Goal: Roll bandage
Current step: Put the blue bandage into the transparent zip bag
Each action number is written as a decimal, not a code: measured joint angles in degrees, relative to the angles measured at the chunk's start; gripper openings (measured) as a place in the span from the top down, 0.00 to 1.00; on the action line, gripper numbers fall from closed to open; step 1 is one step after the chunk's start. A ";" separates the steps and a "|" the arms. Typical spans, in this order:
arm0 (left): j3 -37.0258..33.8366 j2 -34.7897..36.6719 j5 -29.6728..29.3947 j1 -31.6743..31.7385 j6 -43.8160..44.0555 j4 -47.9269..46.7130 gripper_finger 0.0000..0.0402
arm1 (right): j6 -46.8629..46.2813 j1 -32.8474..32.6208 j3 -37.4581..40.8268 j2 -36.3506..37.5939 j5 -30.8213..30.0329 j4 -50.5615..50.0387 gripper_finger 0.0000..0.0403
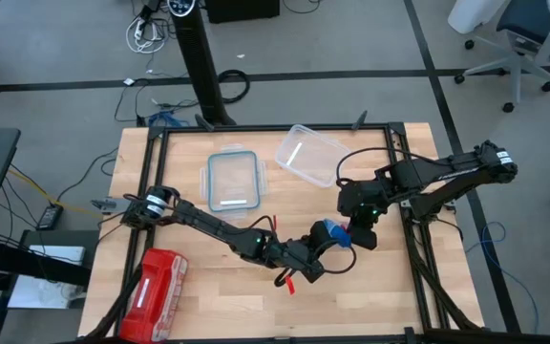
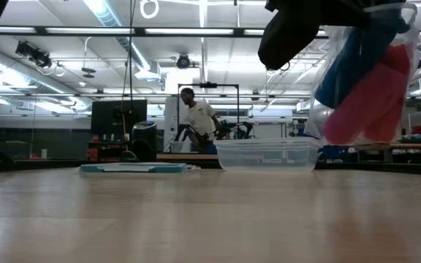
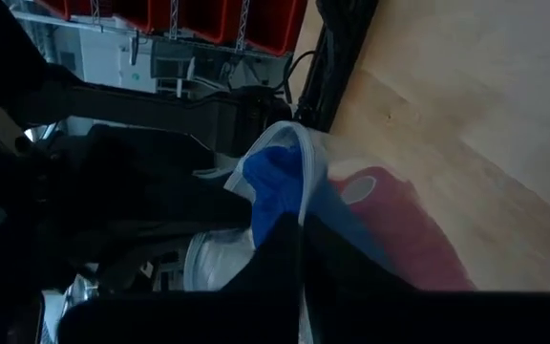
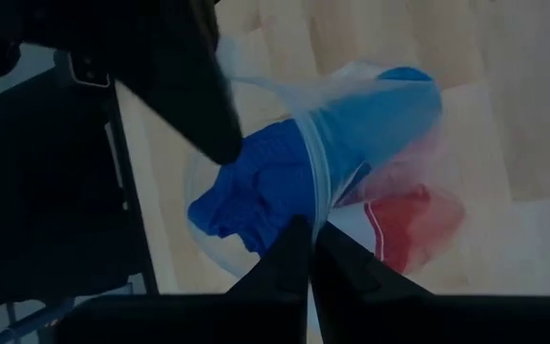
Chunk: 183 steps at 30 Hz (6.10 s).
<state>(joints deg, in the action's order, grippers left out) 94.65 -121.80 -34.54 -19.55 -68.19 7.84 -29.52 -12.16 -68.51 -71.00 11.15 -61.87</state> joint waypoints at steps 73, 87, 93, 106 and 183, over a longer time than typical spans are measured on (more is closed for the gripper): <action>1.31 -0.20 -2.14 -0.90 39.91 -12.37 1.00 | 5.71 -8.82 1.14 -11.79 -16.99 12.30 0.89; 1.62 0.02 -1.79 -0.85 36.97 -8.20 1.00 | 4.09 -8.73 1.30 -8.05 -18.74 9.84 0.94; 1.60 0.00 -2.10 -0.86 36.95 -9.04 1.00 | 5.26 -8.63 4.41 -10.60 -17.84 14.03 0.96; 1.60 0.00 -3.07 -0.81 36.91 -9.60 1.00 | 1.34 -9.21 4.81 -4.70 -13.53 6.87 0.99; 1.68 0.07 -6.49 -1.20 39.85 -9.40 1.00 | 5.22 -8.70 13.49 0.66 -15.75 19.41 1.00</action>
<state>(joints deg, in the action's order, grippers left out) 96.33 -121.73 -41.03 -20.75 -28.34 -1.56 -24.29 -20.86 -55.02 -70.35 -4.60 -42.46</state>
